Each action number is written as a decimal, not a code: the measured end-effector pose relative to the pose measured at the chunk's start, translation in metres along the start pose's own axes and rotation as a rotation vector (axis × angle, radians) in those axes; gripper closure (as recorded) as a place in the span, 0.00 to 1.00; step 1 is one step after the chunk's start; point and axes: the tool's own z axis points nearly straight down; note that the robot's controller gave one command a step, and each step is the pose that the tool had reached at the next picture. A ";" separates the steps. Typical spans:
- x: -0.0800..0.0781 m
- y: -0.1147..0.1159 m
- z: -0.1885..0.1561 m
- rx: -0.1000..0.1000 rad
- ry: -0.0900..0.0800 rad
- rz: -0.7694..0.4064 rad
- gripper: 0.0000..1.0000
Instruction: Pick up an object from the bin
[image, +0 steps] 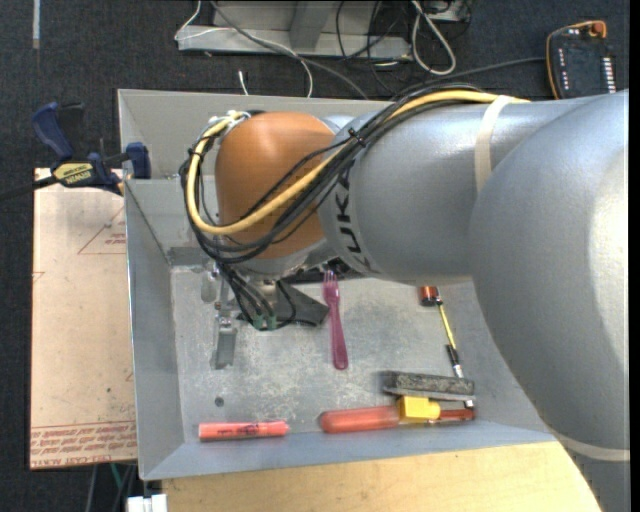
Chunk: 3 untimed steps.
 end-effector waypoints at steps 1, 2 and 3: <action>-0.002 -0.001 -0.004 -0.001 -0.007 0.004 0.00; -0.060 -0.071 0.108 -0.001 -0.007 -0.136 0.00; -0.083 -0.079 0.032 -0.009 -0.019 0.013 0.00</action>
Offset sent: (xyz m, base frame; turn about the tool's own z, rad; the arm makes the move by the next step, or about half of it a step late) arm 0.0574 -0.0691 -0.1070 -0.1398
